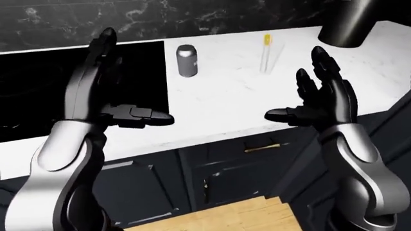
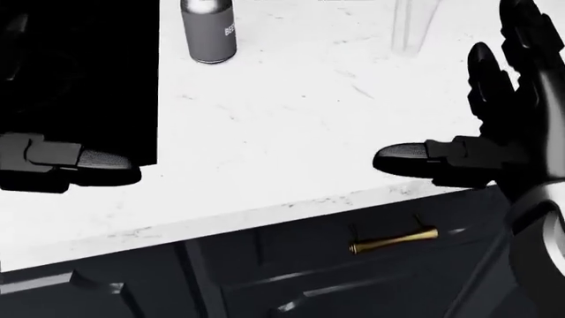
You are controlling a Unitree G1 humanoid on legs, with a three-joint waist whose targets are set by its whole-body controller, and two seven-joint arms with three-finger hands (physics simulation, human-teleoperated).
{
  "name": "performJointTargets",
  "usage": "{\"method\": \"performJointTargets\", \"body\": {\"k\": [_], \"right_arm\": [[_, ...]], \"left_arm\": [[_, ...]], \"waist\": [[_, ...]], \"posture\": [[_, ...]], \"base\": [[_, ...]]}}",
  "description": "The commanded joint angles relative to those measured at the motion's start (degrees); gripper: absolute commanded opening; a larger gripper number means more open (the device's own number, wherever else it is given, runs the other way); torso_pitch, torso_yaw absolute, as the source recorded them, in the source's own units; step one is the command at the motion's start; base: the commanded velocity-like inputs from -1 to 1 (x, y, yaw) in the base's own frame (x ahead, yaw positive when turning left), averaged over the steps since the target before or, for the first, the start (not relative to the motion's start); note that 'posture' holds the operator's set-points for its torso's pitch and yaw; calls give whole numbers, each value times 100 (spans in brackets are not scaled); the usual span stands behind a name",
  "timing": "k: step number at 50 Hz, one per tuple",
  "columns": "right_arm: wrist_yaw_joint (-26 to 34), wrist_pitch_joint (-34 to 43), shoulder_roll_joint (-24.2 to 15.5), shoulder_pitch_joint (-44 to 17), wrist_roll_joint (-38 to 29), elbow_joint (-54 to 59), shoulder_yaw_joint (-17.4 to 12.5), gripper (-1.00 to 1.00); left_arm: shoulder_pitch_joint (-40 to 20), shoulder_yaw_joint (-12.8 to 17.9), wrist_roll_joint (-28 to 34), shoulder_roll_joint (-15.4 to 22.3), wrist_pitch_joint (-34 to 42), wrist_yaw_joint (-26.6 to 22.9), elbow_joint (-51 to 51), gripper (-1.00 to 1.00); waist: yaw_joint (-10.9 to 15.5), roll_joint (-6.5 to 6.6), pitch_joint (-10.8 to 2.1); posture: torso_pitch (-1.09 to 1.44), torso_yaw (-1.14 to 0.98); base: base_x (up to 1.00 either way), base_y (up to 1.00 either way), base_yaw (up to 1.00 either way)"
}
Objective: Move the drinks to the dining counter.
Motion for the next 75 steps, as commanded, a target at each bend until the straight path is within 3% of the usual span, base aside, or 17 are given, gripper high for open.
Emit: {"method": "performJointTargets", "body": {"k": [1, 3, 5, 9, 14, 18, 23, 28, 35, 39, 40, 43, 49, 52, 59, 63, 75], "right_arm": [[-58, -146, -65, -144, 109, -154, 9, 100], [-97, -128, -68, -146, 159, -178, 23, 100], [-121, -144, -84, -140, 189, -167, 20, 100], [-150, -126, -119, -125, 228, -205, 39, 100], [-136, -186, -121, -93, 217, -174, 57, 100], [-145, -216, -93, -73, 182, -161, 89, 100], [-125, -261, -76, -51, 130, -132, 111, 100], [-70, -288, -68, -16, -29, -116, 185, 100], [-49, -183, -21, -29, -52, -230, 141, 100], [-27, -210, -46, -34, -53, -204, 106, 100], [-34, -212, -36, -31, -49, -207, 109, 100], [-21, -227, -57, -42, -32, -182, 67, 100], [-31, -194, -233, 15, 220, -285, -276, 100], [-22, -281, -348, 77, 320, -227, -394, 100], [-157, -288, -433, 82, 609, -279, -478, 100], [-253, -246, -486, 42, 660, -293, -457, 100], [-355, -520, -556, -231, 400, 284, -225, 100]], "left_arm": [[-142, 12, -13, 44, -144, 67, -106, 100], [-146, -6, -31, 52, -135, 88, -112, 100], [-75, -22, -23, 46, -271, 83, -40, 100], [-7, -65, 0, 24, -379, 85, 14, 100], [-35, -50, -19, 19, -299, 95, -50, 100], [-80, 16, -68, 47, -229, 108, -82, 100], [-7, 85, -116, 73, -303, 116, -58, 100], [76, 69, -148, 68, -376, 147, -63, 100], [59, 152, -244, 121, -359, 186, -68, 100], [111, 169, -269, 139, -448, 193, -23, 100], [77, 159, -288, 142, -384, 211, -61, 100], [58, 147, -309, 153, -358, 229, -69, 100], [125, 75, -263, 134, -486, 207, -8, 100], [75, 112, -275, 148, -370, 200, -79, 100], [143, 50, -216, 73, -493, 191, -52, 100], [205, 89, -225, 74, -480, 165, -116, 100], [86, -79, -74, 29, -432, 135, -64, 100]], "waist": [[-10, -7, -179], [16, 66, -342], [46, 257, -282], [98, 257, -350], [81, -4, -301], [115, -502, -430], [60, -172, -213], [64, -206, -196], [-3, 92, -103], [-26, 581, -226], [34, 342, -105], [28, 358, -164], [116, 36, -38], [123, -337, -244], [83, -307, 13], [-10, 1, -80], [47, -130, -204]], "posture": [[0, 0], [0, 0], [0, 0], [0, 0], [0, 0], [0, 0], [0, 0], [0, 0], [0, 0], [0, 0], [0, 0], [0, 0], [0, 0], [0, 0], [0, 0], [0, 0], [0, 0]], "base": [[0, 0, 0], [0, -11, 0], [0, -26, 0], [0, -27, 0], [0, -27, 0], [0, -27, 0], [0, -20, 0], [14, 0, 0], [42, 0, 0], [42, 0, 0], [41, 0, 0], [42, 0, 0], [36, 0, 0], [0, 0, 0], [0, 0, 0], [0, 0, 0], [0, 0, 0]]}}
